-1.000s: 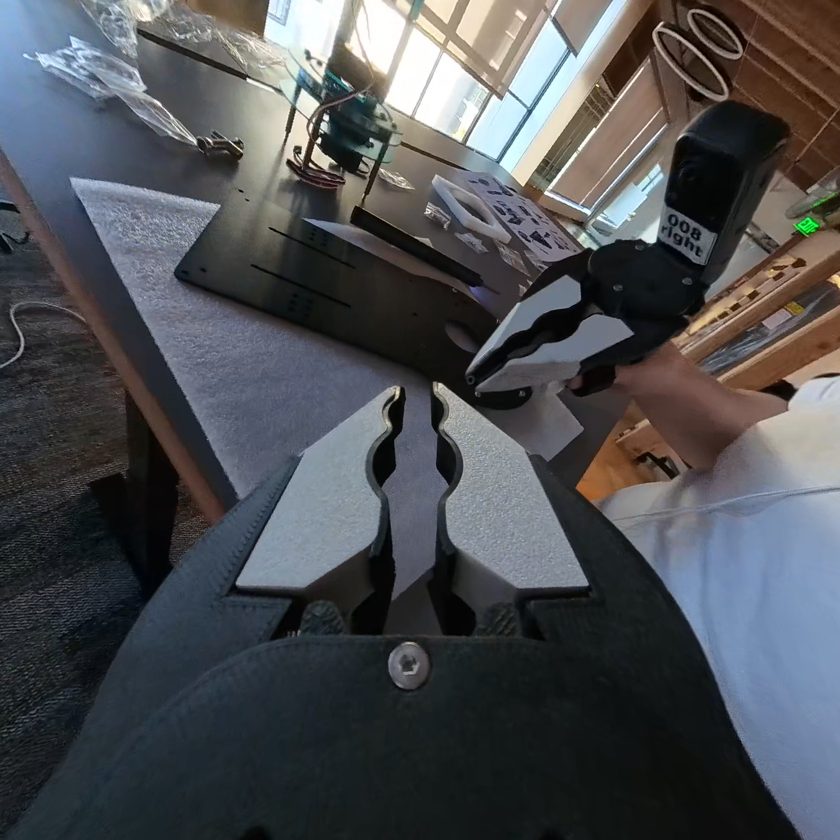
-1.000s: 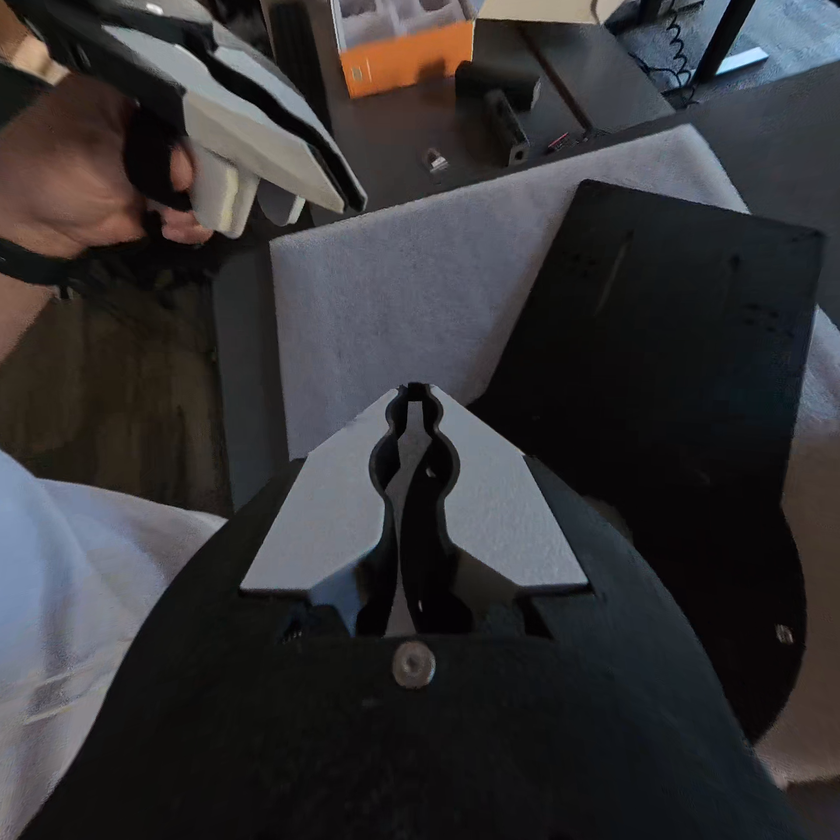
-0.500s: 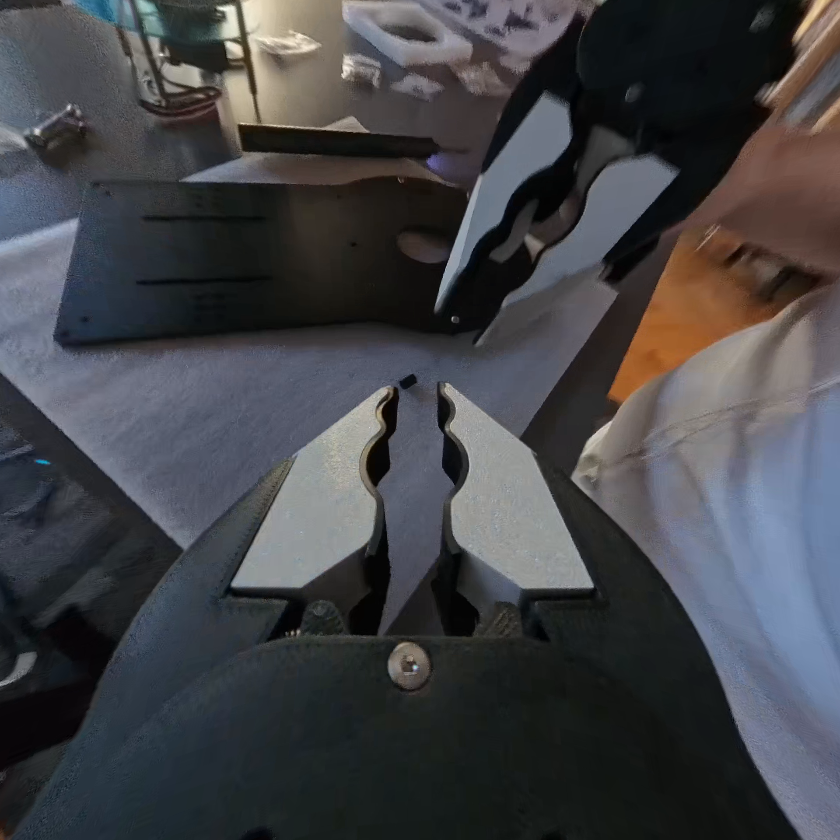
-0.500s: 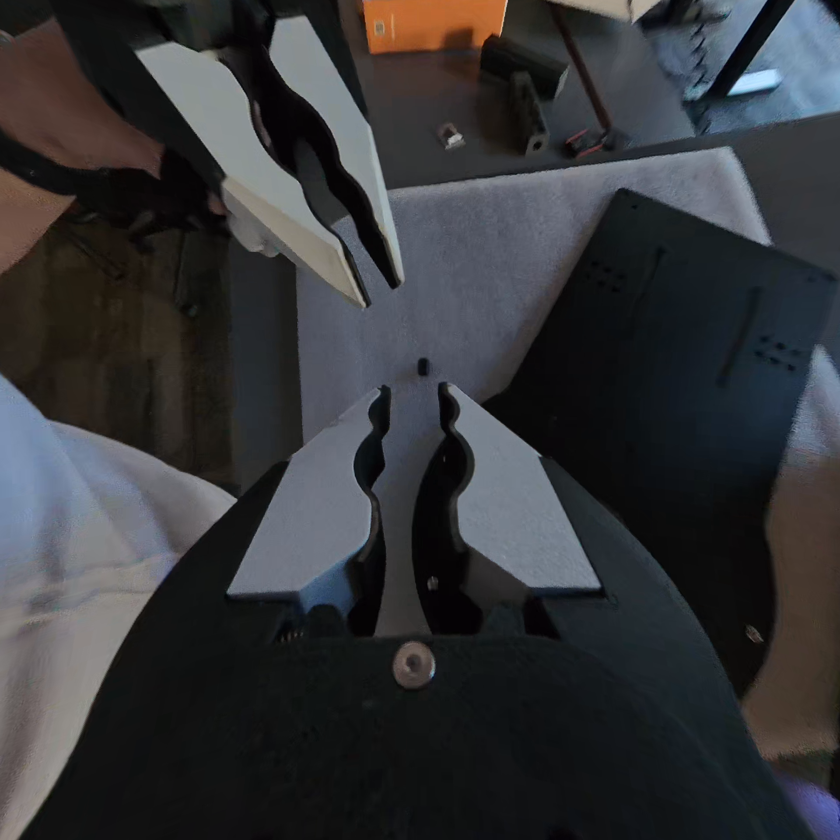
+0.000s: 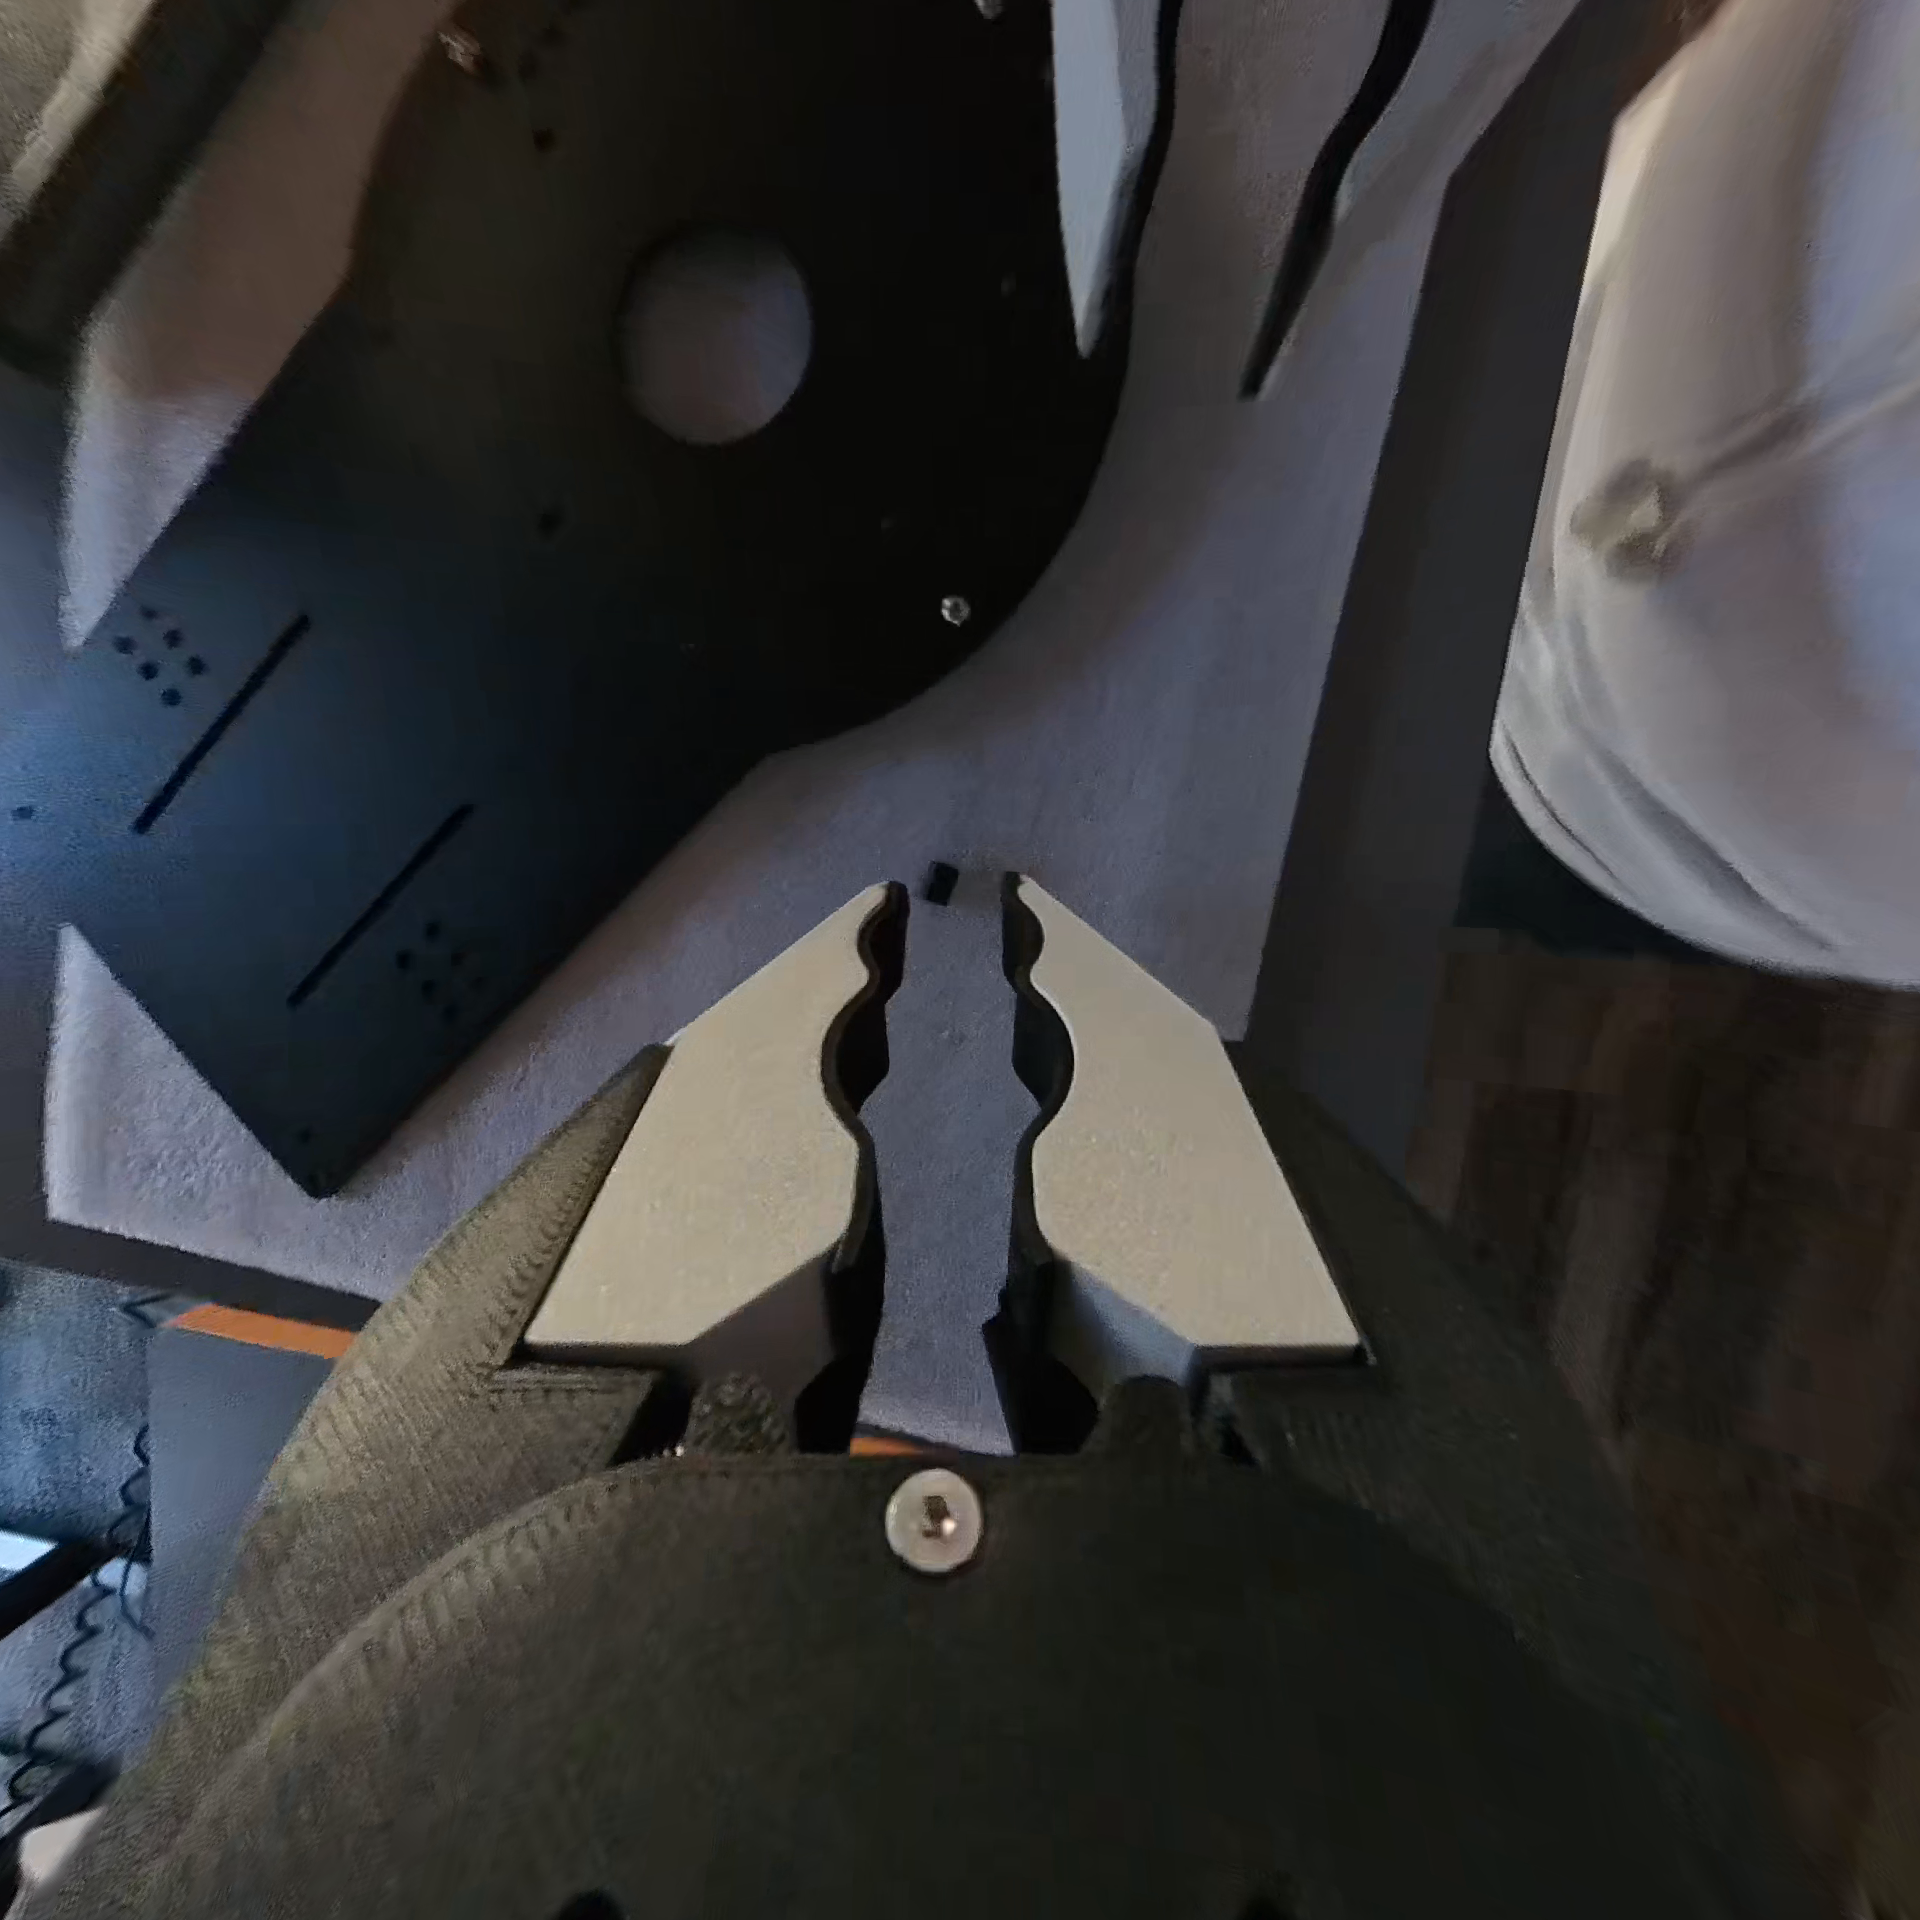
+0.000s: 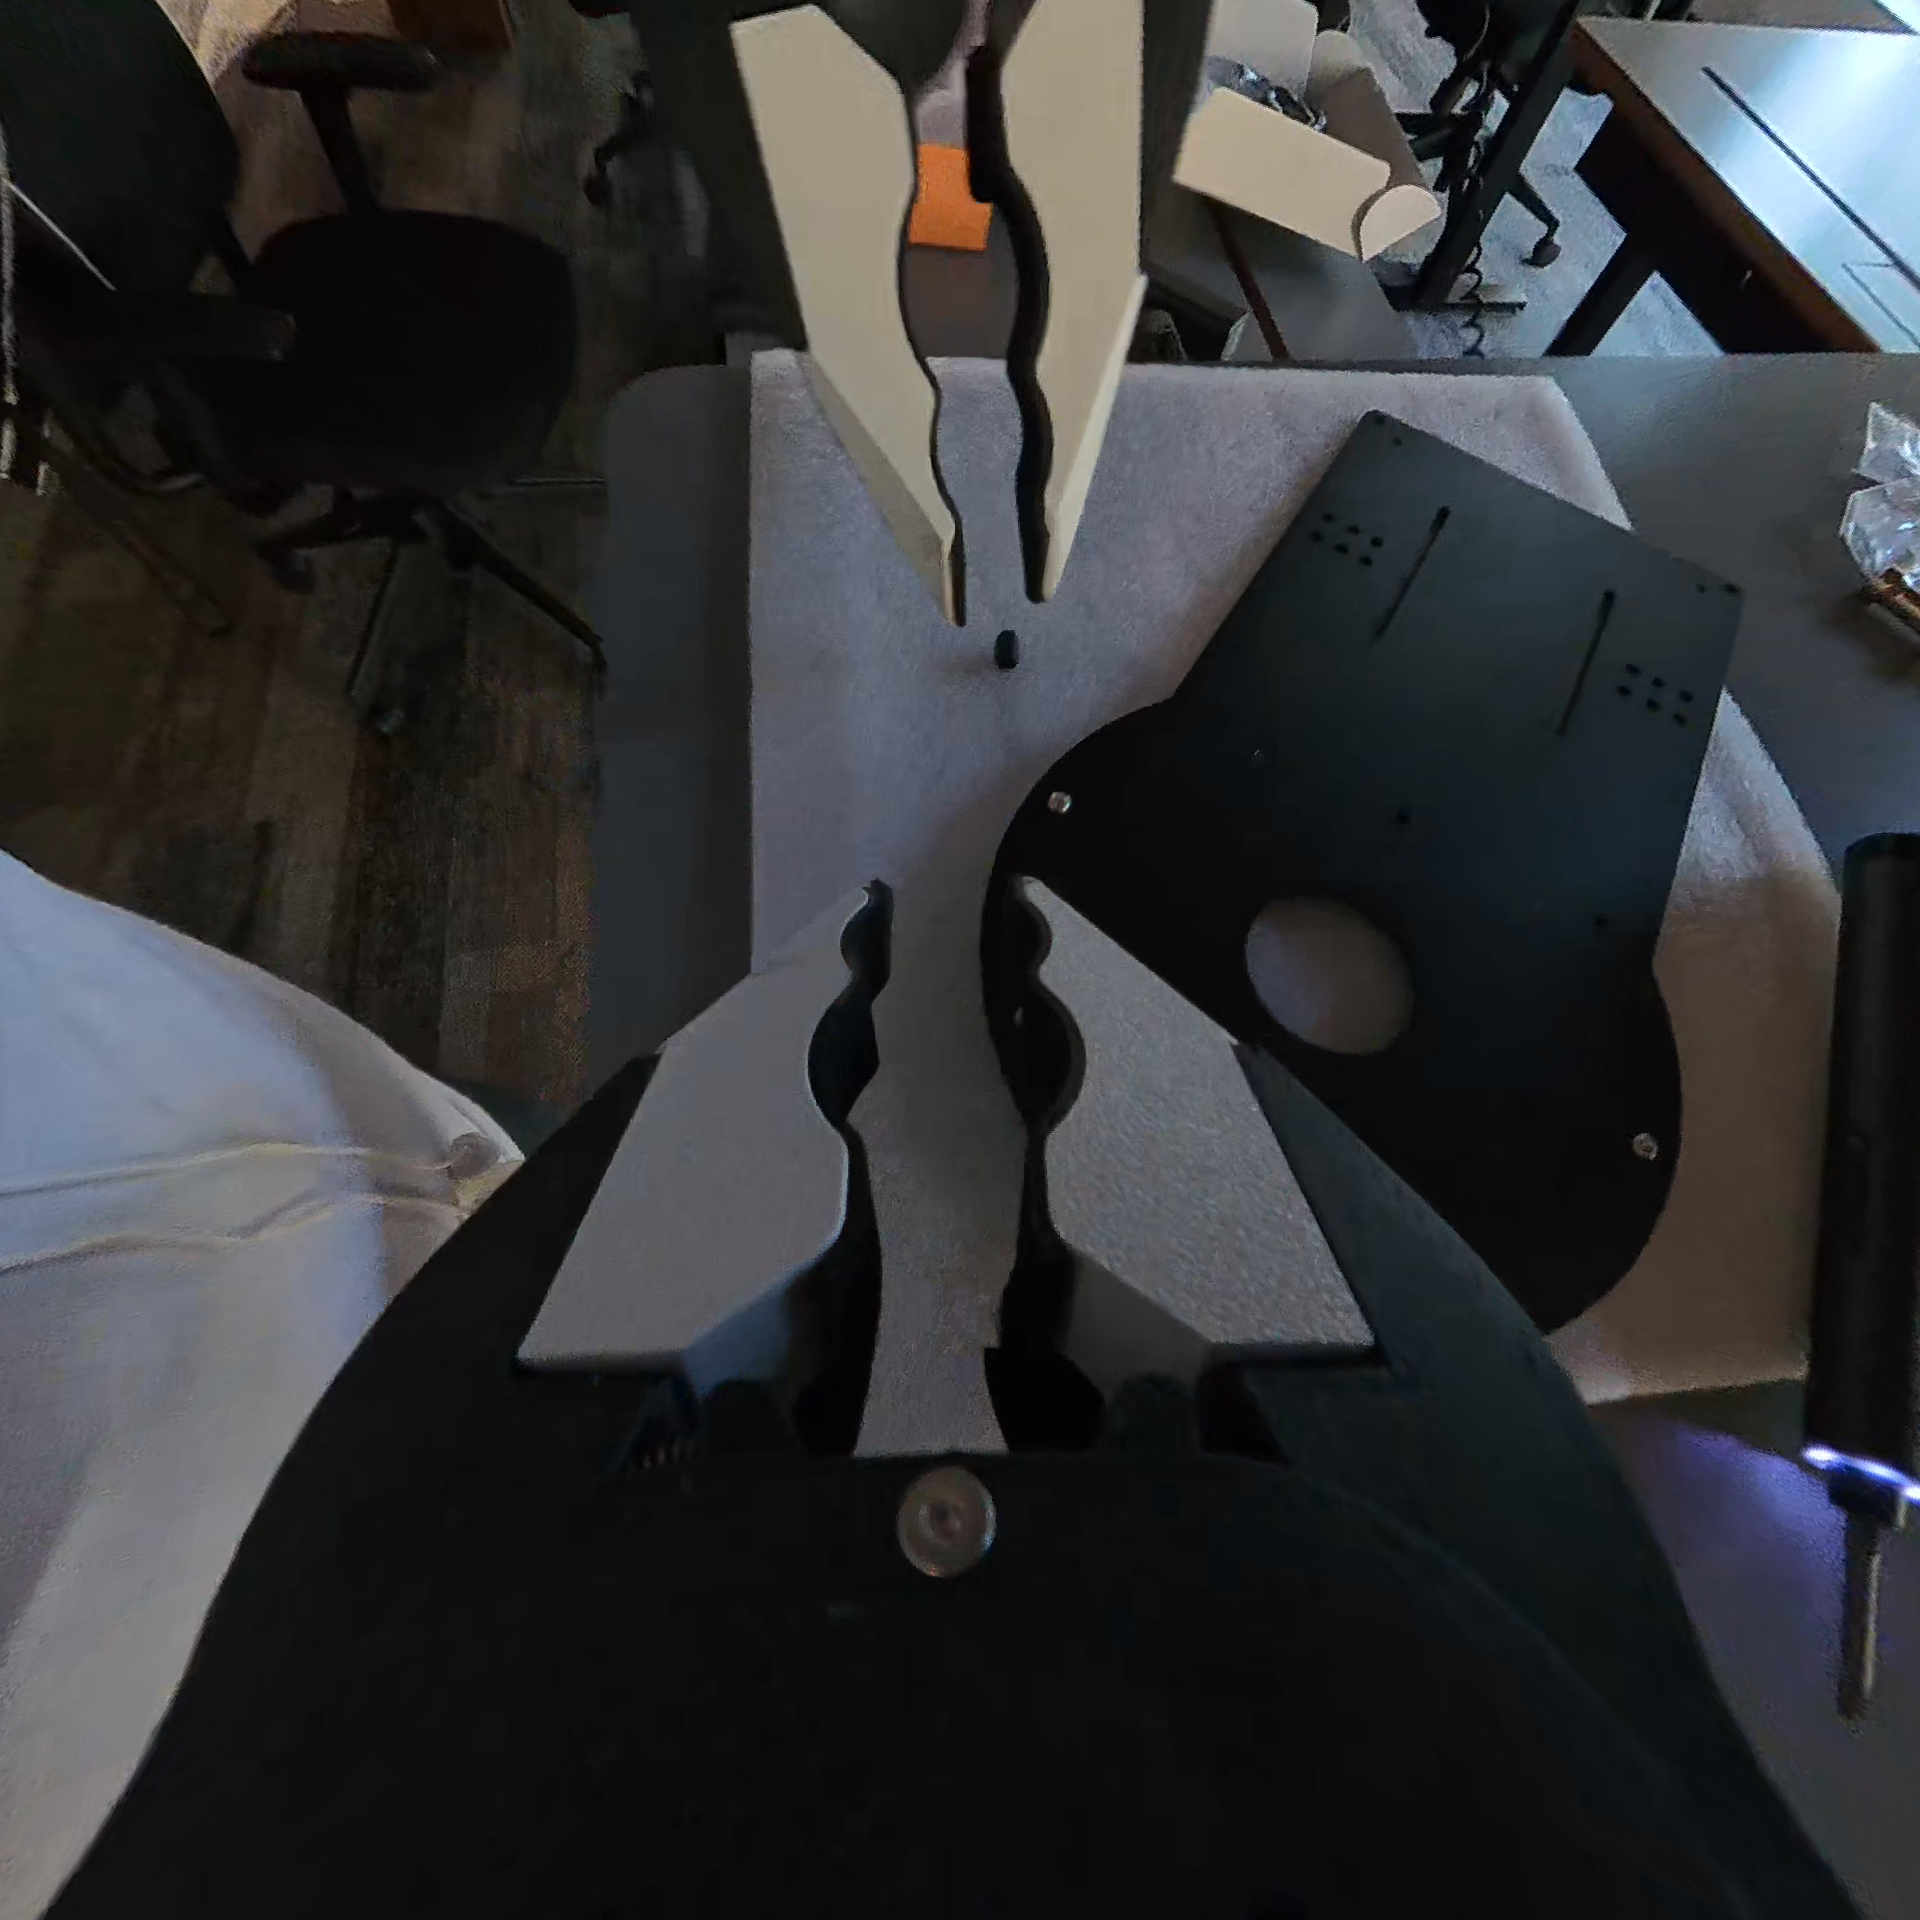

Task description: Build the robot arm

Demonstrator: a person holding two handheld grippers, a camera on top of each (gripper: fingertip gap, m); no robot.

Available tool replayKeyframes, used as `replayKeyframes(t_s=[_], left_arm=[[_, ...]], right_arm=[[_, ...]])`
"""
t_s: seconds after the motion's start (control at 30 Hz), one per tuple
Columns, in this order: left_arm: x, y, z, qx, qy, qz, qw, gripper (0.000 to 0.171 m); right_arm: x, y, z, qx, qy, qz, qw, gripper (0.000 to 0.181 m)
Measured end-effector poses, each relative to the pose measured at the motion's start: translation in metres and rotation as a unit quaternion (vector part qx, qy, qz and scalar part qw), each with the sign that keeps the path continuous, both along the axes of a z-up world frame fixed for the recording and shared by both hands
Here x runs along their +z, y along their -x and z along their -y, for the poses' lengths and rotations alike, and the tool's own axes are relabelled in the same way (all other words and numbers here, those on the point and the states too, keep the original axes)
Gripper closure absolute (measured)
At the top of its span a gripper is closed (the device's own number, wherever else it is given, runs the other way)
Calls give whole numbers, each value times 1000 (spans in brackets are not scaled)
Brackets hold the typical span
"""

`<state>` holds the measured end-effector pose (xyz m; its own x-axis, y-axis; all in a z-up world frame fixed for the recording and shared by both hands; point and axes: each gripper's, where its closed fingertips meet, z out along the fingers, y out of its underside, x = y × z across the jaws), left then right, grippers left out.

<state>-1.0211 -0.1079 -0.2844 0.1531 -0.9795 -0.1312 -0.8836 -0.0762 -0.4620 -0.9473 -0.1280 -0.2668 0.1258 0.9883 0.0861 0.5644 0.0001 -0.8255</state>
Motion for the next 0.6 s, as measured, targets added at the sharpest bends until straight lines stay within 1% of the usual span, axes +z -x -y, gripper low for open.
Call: replayKeyframes(t_s=[0.07,0.13,0.23,0.37,0.47,0.53,0.6], left_arm=[[-8,2,-2,-8,17,-45,999,155],[-14,4,-3,-10,36,-75,996,156],[-18,1,-3,-5,63,-91,994,157],[-17,4,-4,-4,73,-113,991,161],[-16,5,-4,-14,73,-126,989,160],[-15,1,0,-23,82,-115,990,156],[-16,-1,2,-37,85,-103,990,159]], right_arm=[[-1,-9,8,5,11,-5,1000,161],[-2,-21,15,10,15,-5,1000,161],[-6,-42,21,8,20,-2,1000,161],[-12,-62,27,3,51,-13,999,161],[-14,-64,28,-17,71,-19,997,162],[-13,-60,28,-31,76,-24,996,162],[-13,-54,27,-48,65,-24,996,162]])
